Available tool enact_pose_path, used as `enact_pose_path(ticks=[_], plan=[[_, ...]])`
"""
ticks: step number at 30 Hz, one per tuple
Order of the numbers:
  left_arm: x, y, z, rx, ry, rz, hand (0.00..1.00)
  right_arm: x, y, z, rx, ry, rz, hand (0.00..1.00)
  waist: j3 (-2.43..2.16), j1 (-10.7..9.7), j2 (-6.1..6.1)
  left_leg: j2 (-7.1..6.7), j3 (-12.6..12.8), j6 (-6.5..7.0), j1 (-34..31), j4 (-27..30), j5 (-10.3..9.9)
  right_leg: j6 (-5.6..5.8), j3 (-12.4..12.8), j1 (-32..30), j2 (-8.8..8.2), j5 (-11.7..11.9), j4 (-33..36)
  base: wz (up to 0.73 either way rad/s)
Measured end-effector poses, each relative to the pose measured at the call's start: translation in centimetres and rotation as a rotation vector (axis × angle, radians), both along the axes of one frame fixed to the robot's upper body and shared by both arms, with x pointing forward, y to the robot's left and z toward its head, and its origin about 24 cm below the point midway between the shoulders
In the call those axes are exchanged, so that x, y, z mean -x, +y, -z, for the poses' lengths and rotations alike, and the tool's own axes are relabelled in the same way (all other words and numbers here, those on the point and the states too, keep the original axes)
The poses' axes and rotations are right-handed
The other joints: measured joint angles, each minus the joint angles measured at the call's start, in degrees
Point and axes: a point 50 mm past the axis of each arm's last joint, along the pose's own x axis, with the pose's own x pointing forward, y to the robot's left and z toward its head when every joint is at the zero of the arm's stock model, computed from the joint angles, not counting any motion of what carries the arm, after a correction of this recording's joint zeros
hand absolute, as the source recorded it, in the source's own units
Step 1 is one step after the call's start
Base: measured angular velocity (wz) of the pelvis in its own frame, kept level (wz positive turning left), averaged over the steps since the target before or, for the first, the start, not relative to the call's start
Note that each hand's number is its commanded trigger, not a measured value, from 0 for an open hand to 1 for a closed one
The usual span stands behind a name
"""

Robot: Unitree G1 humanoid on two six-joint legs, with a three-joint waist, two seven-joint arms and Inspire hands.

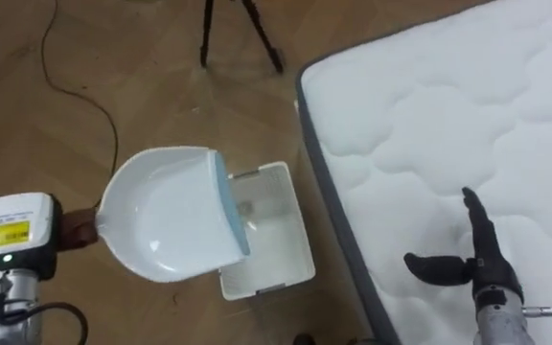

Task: Clean bed

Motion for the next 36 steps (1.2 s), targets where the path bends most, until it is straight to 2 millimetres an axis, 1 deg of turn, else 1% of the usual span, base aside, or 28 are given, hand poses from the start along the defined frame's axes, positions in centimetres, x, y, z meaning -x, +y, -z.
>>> enact_pose_path(ticks=[3, 5, 8, 9, 10, 11, 12, 13, 14, 15, 16, 17, 19, 21, 22, 23, 24, 25, 26, 27, 28, 29, 30, 31, 32, 33, 34, 36], plan=[[-0.9, -1.3, -1.3, 0.044, -0.089, 0.059, 1.0, 0.2, 0.2, 0.2, -0.019, 0.009, 0.011, 0.0, -0.07, 0.1, -0.11, 0.71, 0.5, 0.47, 1.6, -0.6, 0.0, 0.19, 0.0, 2.3, 0.42, 1.1, -2.2, -0.15], [-1.5, -2.1, -2.0, 0.061, -0.132, 0.096, 1.0, 0.4, 0.2, 0.3, -0.021, 0.015, 0.012, 0.0, -0.39, 1.2, -0.69, 1.04, 2.0, 0.72, 2.6, -1.3, 0.0, 0.19, 0.2, 2.5, 0.26, 1.2, -2.2, -0.35], [-0.6, -3.1, -2.0, 0.095, -0.188, 0.094, 1.0, 0.8, 0.6, 0.1, -0.036, 0.002, 0.007, 0.0, -0.44, 2.4, -1.3, 2.1, 6.5, 1.63, 6.8, -3.4, -0.8, 0.1, -1.6, 4.8, -0.63, 1.3, -2.2, -0.69], [-0.5, -3.2, -2.0, 0.098, -0.195, 0.098, 1.0, 0.8, 0.6, 0.2, -0.038, 0.005, 0.008, 0.0, -0.46, 2.6, -1.45, 2.25, 7.2, 1.76, 7.3, -3.7, -1.0, 0.05, -2.4, 5.2, -0.82, 1.4, -2.2, -0.8], [-0.6, -3.5, -2.1, 0.107, -0.205, 0.107, 1.0, 0.9, 0.6, 0.2, -0.056, 0.01, 0.022, 0.0, -0.45, 3.3, -1.97, 2.93, 9.9, 2.02, 8.4, -4.4, -1.3, -0.22, -4.5, 5.3, -1.66, 1.7, -2.3, -0.74], [-0.6, -3.6, -2.1, 0.112, -0.209, 0.107, 1.0, 0.8, 0.6, 0.3, -0.063, 0.015, 0.027, 0.0, -0.48, 3.9, -2.03, 3.56, 11.6, 2.13, 8.9, -4.9, -1.5, -0.39, -6.0, 5.5, -1.91, 2.2, -2.4, -1.06], [-0.7, -3.8, -2.1, 0.122, -0.214, 0.109, 1.0, 0.8, 0.5, 0.3, -0.067, 0.022, 0.029, 0.0, -0.49, 4.6, -2.06, 5.01, 16.0, 2.41, 9.6, -5.9, -1.8, -0.35, -8.7, 5.8, -2.31, 3.2, -3.0, -1.0], [-0.7, -4.1, -2.0, 0.133, -0.219, 0.114, 1.0, 0.8, 0.6, 0.3, -0.067, 0.026, 0.029, 0.0, -0.59, 5.0, -2.23, 6.06, 20.3, 2.76, 10.4, -7.0, -2.1, 0.42, -10.9, 5.9, -3.01, 2.7, -0.7, -0.95], [-0.7, -4.1, -2.0, 0.138, -0.221, 0.117, 1.0, 0.8, 0.6, 0.3, -0.066, 0.03, 0.031, 0.0, -0.62, 5.1, -2.36, 6.51, 22.6, 2.84, 11.0, -8.0, -2.1, 1.0, -12.0, 6.2, -3.46, 2.0, 1.4, -1.06], [-0.8, -4.2, -2.1, 0.141, -0.226, 0.123, 1.0, 0.8, 0.6, 0.4, -0.069, 0.033, 0.033, 0.0, -0.79, 6.1, -3.05, 7.29, 26.9, 2.89, 12.5, -9.6, -2.1, 1.32, -13.8, 7.2, -4.27, 0.7, 4.6, -1.51], [-0.8, -4.0, -2.3, 0.144, -0.239, 0.109, 1.0, 0.7, 0.9, 0.4, -0.082, 0.031, 0.031, 0.0, -0.79, 7.9, -4.16, 7.95, 31.1, 2.86, 13.3, -10.5, -2.2, 1.37, -15.7, 9.3, -5.55, -0.5, 6.4, -1.66], [-0.8, -3.8, -2.4, 0.146, -0.246, 0.097, 1.0, 0.6, 1.1, 0.4, -0.09, 0.028, 0.027, 0.0, -0.81, 8.5, -4.64, 8.24, 32.8, 2.78, 13.7, -10.8, -2.3, 1.41, -17.1, 10.7, -5.95, -1.1, 6.7, -1.77], [-0.8, -3.5, -2.5, 0.166, -0.268, 0.035, 1.0, 0.4, 1.6, 0.3, -0.115, 0.026, 0.005, 0.0, -1.1, 10.1, -5.38, 10.27, 39.1, 2.68, 14.0, -10.9, -2.8, 1.76, -21.2, 16.6, -7.31, -2.4, 4.6, -1.56], [-0.8, -3.7, -2.4, 0.176, -0.275, 0.011, 1.0, 0.4, 2.0, 0.2, -0.135, 0.02, -0.001, 0.0, -1.18, 11.0, -5.78, 11.11, 42.9, 2.63, 13.8, -11.0, -2.8, 2.24, -22.6, 20.9, -6.97, -2.7, -0.1, -1.35], [-0.7, -4.0, -2.2, 0.186, -0.269, 0.002, 1.0, 0.4, 2.4, 0.2, -0.148, 0.02, -0.003, 0.0, -1.15, 10.8, -5.9, 11.42, 44.7, 2.22, 13.5, -10.8, -3.0, 2.12, -23.3, 23.1, -6.16, -2.8, -4.0, -1.2], [-0.7, -4.3, -2.0, 0.199, -0.268, -0.001, 1.0, 0.4, 2.5, 0.2, -0.15, 0.023, -0.004, 0.0, -1.17, 10.8, -5.9, 11.51, 45.3, 1.57, 13.2, -10.5, -3.2, 1.93, -23.7, 23.9, -5.7, -2.9, -5.7, -1.02], [-0.8, -4.9, -1.8, 0.231, -0.268, 0.0, 1.0, 0.4, 2.5, 0.3, -0.148, 0.028, -0.006, 0.0, -1.25, 10.7, -6.03, 11.62, 45.4, -1.14, 11.8, -9.3, -3.5, 1.43, -25.6, 24.6, -4.96, -3.1, -9.1, -0.95], [-0.9, -5.5, -1.6, 0.261, -0.267, 0.005, 1.0, 0.4, 2.4, 0.2, -0.144, 0.027, -0.005, 0.0, -1.28, 10.6, -6.08, 11.37, 44.0, -4.02, 10.3, -7.7, -2.8, 0.1, -26.6, 24.4, -4.51, -3.5, -12.1, -0.92], [-0.9, -5.9, -1.5, 0.275, -0.261, 0.008, 1.0, 0.4, 2.4, 0.2, -0.141, 0.027, -0.005, 0.0, -1.29, 10.3, -6.01, 10.73, 41.9, -5.19, 9.6, -7.3, -2.1, -0.51, -27.3, 24.4, -4.67, -4.1, -13.4, -0.93], [-0.8, -6.3, -1.1, 0.299, -0.239, 0.008, 1.0, 0.4, 2.3, 0.2, -0.139, 0.027, -0.001, 0.0, -1.11, 9.7, -5.29, 9.64, 37.1, -7.22, 9.0, -7.2, -0.7, 0.24, -27.1, 24.2, -5.39, -3.5, -14.4, -0.78], [-0.7, -6.3, -0.9, 0.315, -0.218, 0.0, 1.0, 0.7, 2.6, 0.4, -0.15, 0.035, -0.001, 0.0, -1.11, 8.4, -5.39, 9.52, 33.9, -7.67, 9.0, -6.0, -0.3, 0.09, -27.8, 24.5, -6.41, -3.3, -14.5, -0.82], [-0.4, -6.2, -0.7, 0.321, -0.211, -0.008, 1.0, 1.0, 2.6, 0.4, -0.152, 0.038, -0.004, 0.0, -1.2, 8.4, -5.35, 11.21, 33.3, -6.2, 9.1, -3.1, -1.4, 0.18, -29.0, 24.8, -6.96, -3.2, -14.2, -1.12], [0.3, -5.7, -0.4, 0.334, -0.202, -0.04, 1.0, 1.0, 2.8, 0.2, -0.154, 0.029, -0.017, 0.0, -1.18, 8.8, -5.1, 15.34, 30.6, -5.51, 9.2, 3.0, -5.2, 0.93, -31.0, 25.5, -7.64, -3.4, -13.1, -1.67], [0.8, -5.2, -0.1, 0.347, -0.194, -0.073, 1.0, 0.6, 2.8, -0.3, -0.144, 0.004, -0.038, 0.0, -1.3, 8.9, -3.52, 16.86, 26.2, -6.11, 8.5, 5.7, -7.5, 2.67, -31.0, 26.0, -7.44, -3.7, -11.4, -1.61], [1.1, -5.0, 0.0, 0.346, -0.186, -0.082, 1.0, 0.5, 3.0, -0.4, -0.142, -0.001, -0.047, 0.0, -1.27, 8.4, -3.4, 16.59, 25.2, -4.65, 8.7, 5.3, -7.5, 3.29, -31.0, 26.2, -6.79, -3.5, -11.5, -0.72], [1.0, -4.9, 0.0, 0.351, -0.174, -0.081, 1.0, 0.8, 3.0, -0.3, -0.15, 0.002, -0.051, 0.0, -1.52, 4.8, -4.53, 15.87, 24.4, -4.42, 9.3, 3.4, -6.1, 3.38, -29.7, 26.0, -5.97, -2.8, -13.3, 0.1], [1.0, -5.5, 0.2, 0.366, -0.167, -0.068, 1.0, 0.8, 2.7, -0.6, -0.148, -0.006, -0.041, 0.0, -1.54, 3.1, -5.14, 15.3, 24.6, -4.71, 9.7, 1.7, -5.1, 2.97, -26.5, 25.0, -4.89, -2.1, -14.3, 0.18], [1.6, -6.9, 0.8, 0.394, -0.142, -0.03, 1.0, 0.6, 1.8, -1.0, -0.14, -0.034, -0.006, 0.0, -1.41, 2.6, -4.91, 14.94, 26.0, -5.43, 11.2, 0.4, -4.5, 3.1, -21.8, 24.1, -4.25, -0.8, -14.4, -0.32]])
